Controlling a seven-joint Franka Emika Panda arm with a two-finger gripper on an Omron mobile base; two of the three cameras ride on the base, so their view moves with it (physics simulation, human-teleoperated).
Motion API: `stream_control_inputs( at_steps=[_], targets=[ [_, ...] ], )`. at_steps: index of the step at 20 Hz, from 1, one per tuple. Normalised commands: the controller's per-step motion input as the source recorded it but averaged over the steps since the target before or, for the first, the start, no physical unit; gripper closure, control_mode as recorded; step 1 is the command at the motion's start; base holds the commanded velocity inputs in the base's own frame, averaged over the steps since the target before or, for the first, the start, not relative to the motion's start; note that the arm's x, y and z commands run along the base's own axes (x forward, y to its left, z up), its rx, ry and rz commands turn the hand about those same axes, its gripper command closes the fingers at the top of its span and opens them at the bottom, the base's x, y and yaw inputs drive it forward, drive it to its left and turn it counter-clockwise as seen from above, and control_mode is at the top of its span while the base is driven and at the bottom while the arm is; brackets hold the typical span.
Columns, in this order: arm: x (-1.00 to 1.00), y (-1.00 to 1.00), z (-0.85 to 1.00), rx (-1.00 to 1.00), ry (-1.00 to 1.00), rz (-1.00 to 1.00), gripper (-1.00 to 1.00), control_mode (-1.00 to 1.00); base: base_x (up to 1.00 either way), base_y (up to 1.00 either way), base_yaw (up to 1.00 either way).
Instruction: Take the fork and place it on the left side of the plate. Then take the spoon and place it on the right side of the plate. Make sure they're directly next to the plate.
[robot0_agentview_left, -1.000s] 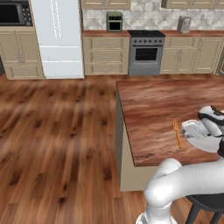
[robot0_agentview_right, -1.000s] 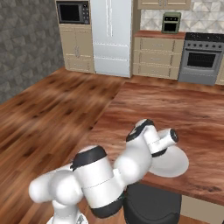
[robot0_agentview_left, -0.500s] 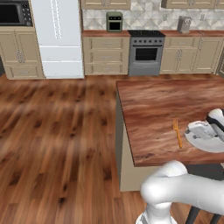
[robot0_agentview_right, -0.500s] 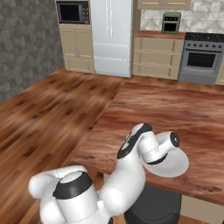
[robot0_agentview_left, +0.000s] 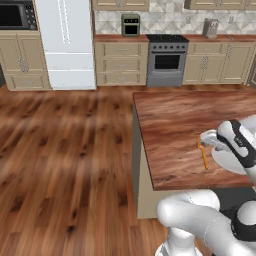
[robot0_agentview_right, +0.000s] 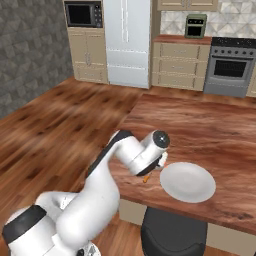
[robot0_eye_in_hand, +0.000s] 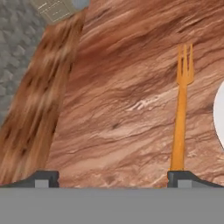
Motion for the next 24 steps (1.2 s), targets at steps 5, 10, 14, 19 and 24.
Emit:
stream_control_inputs(
  at_steps=[5,10,14,19,24],
  targets=[
    [-0.23,1.00,0.55,-0.29,0.11,-0.15,-1.00,-1.00,0.00,0.00,0.00],
    [-0.18,1.00,0.41,-0.36,0.15,-0.09,-1.00,-1.00,0.00,0.00,0.00],
    [-0.14,0.85,0.13,-0.27,0.03,-0.07,-1.00,-1.00,0.00,0.00,0.00],
    [-0.03,0.56,0.00,-0.15,0.02,-0.03,-1.00,-1.00,0.00,0.00,0.00],
    [-0.06,0.17,-0.04,-0.10,0.10,0.00,-1.00,-1.00,0.00,0.00,0.00]
  ],
)
